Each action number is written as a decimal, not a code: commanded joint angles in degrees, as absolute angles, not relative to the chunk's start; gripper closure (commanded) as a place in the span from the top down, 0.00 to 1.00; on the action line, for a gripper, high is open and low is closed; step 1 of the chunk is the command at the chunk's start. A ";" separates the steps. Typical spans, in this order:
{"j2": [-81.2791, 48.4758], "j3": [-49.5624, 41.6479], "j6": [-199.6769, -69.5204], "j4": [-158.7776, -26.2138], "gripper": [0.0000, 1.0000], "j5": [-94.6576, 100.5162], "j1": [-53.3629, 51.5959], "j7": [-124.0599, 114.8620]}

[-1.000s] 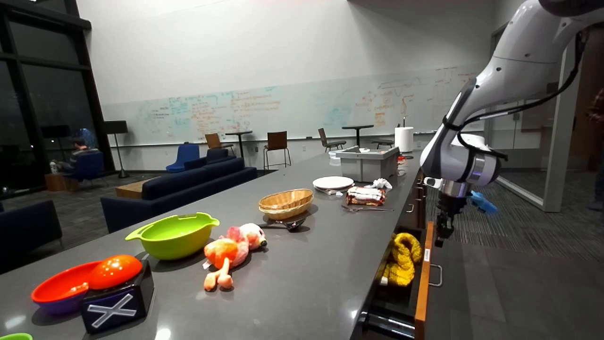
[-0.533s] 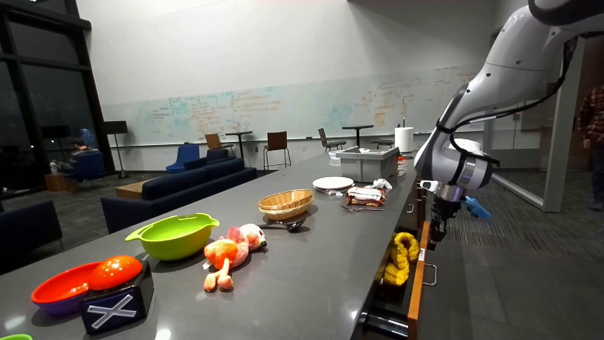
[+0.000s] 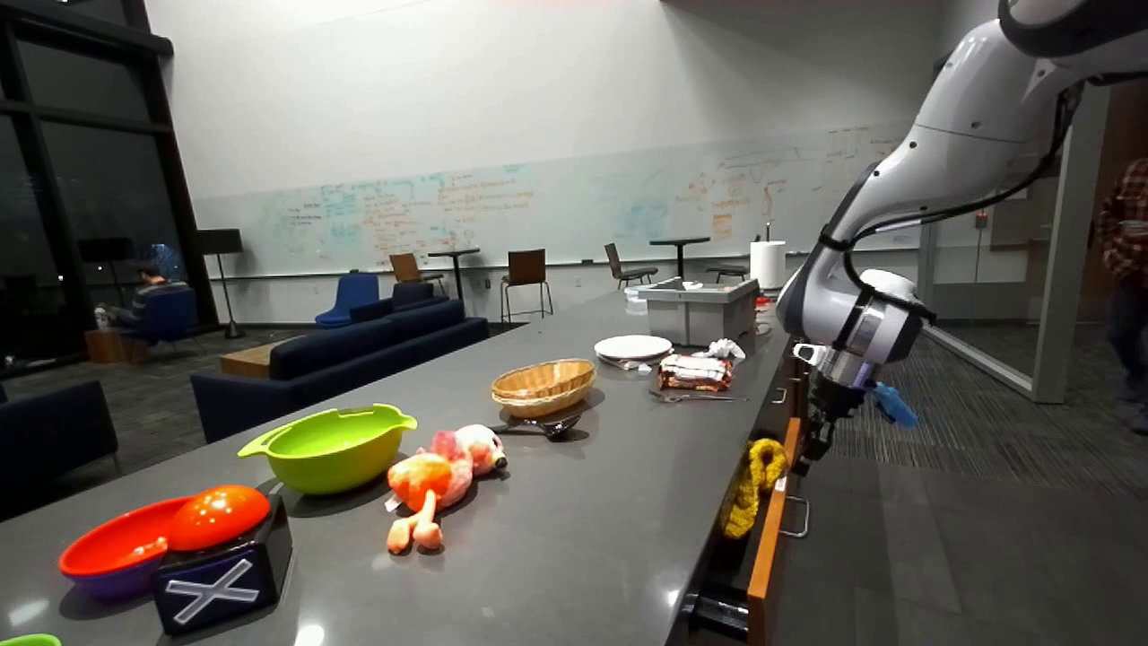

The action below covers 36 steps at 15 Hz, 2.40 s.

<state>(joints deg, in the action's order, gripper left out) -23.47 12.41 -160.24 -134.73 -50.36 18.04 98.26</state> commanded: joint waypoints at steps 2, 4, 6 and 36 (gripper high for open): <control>-24.47 17.95 -159.20 -132.13 0.00 -59.87 21.17 105.87; -24.51 19.38 -158.90 -131.59 0.00 -63.31 21.58 108.70; -24.54 20.14 -158.84 -131.25 0.00 -65.42 21.49 110.60; 5.76 3.69 -149.36 -145.25 0.00 -38.80 6.79 98.77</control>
